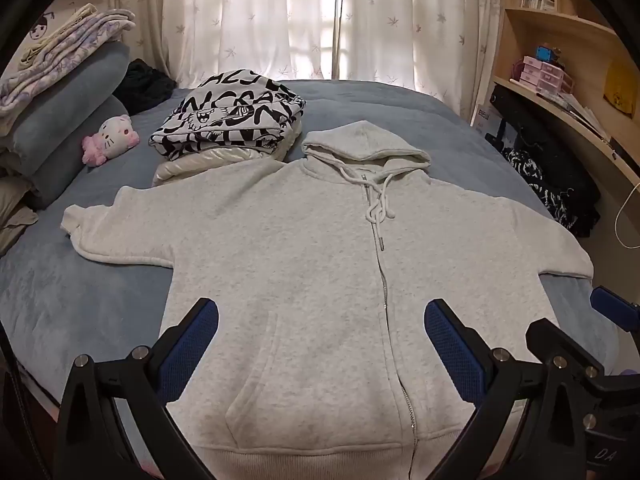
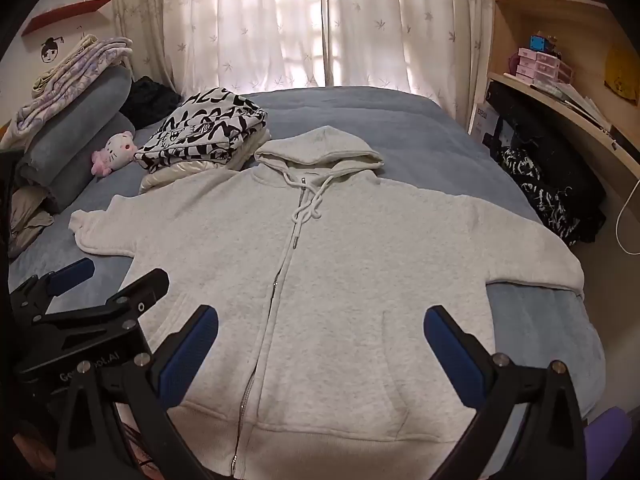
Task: Fold large clothes
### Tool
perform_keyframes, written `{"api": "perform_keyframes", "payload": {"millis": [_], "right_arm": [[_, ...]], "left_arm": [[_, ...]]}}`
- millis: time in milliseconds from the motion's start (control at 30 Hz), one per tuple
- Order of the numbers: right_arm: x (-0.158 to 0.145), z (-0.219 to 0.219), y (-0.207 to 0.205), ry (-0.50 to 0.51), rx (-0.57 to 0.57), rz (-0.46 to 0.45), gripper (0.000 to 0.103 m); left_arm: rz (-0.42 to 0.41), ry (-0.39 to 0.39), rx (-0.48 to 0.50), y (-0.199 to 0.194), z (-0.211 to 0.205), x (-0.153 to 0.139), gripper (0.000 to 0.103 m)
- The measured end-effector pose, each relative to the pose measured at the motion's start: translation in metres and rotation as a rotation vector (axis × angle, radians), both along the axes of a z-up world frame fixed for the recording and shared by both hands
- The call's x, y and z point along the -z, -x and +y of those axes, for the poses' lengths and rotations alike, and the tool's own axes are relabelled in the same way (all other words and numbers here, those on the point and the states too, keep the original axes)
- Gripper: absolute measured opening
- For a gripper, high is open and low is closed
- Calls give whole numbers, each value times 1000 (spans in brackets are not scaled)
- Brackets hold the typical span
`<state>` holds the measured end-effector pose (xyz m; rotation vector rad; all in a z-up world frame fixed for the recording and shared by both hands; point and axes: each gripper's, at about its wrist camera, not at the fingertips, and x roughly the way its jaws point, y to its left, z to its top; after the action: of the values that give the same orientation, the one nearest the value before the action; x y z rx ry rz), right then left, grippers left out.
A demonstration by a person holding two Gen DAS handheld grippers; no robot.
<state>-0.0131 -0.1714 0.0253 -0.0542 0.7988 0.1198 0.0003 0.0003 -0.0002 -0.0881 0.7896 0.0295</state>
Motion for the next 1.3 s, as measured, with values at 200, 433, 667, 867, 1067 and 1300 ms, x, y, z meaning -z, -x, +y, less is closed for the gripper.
{"api": "perform_keyframes", "payload": {"millis": [200,433,667,867,1067,1300], "right_arm": [[2,-1,2,5,-3,12,103],[15,-2,9,-27,-8,27,103],[15,-9,8,-65,-9,40,103],[16,-9,9,-71,-8,40,103],[16,-9,9,-72,-8,40,103],[17,-9,9,-71,-7,39,103]], "left_arm": [[7,6,-15,5,7,2,102],[10,-7,-30,15,-1,2,102],[4,-21,-33,19,-5,1,101],[4,-24,-34,20,-5,-1,101],[3,-25,-34,20,-5,-1,101],[6,-26,-36,23,-6,-2,101]]}}
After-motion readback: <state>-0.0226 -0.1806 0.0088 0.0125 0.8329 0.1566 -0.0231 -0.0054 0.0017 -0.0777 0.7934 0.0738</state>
